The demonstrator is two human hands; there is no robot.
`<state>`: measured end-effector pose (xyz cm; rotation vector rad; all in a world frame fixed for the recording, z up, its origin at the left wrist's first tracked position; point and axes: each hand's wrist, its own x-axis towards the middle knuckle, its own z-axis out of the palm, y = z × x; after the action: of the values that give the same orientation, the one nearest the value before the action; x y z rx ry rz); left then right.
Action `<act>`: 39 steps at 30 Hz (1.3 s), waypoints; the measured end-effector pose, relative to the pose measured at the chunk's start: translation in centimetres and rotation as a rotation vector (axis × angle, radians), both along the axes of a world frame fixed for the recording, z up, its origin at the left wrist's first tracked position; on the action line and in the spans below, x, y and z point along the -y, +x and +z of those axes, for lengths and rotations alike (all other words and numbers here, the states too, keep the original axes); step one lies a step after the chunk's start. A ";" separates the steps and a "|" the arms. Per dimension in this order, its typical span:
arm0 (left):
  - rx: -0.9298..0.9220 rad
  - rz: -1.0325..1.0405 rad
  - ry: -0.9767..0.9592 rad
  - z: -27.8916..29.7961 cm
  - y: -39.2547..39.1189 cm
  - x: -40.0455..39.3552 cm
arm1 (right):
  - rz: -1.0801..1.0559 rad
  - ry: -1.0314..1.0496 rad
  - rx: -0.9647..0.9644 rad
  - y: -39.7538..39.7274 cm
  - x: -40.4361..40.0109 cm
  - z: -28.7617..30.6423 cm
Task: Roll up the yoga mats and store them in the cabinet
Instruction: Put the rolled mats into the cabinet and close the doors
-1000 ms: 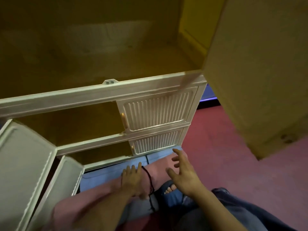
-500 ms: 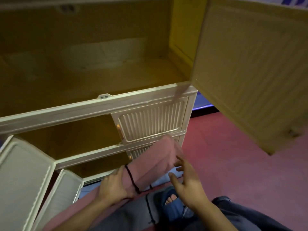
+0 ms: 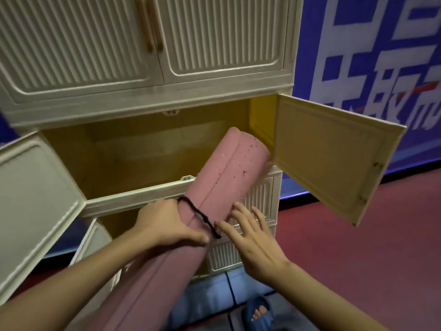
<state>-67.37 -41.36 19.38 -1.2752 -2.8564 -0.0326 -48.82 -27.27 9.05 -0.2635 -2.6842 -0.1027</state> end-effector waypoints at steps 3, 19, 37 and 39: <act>-0.055 -0.002 -0.105 3.8 0.5 -0.8 | 0.002 0.168 0.038 -2.2 -0.3 4.3; 0.563 -0.135 0.176 7.7 -7.6 2.5 | -0.057 0.467 0.250 -11.9 -9.8 14.8; -0.049 0.024 -0.032 9.1 -9.4 5.4 | -0.237 0.360 0.162 -14.6 -12.1 18.5; -0.128 0.006 -0.050 11.3 -9.5 4.1 | -0.274 0.292 0.179 -14.8 -12.5 18.3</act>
<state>-76.87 -45.47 30.68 -1.2288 -2.7696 0.1170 -63.63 -14.75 27.31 -0.5493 -2.7444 -0.6232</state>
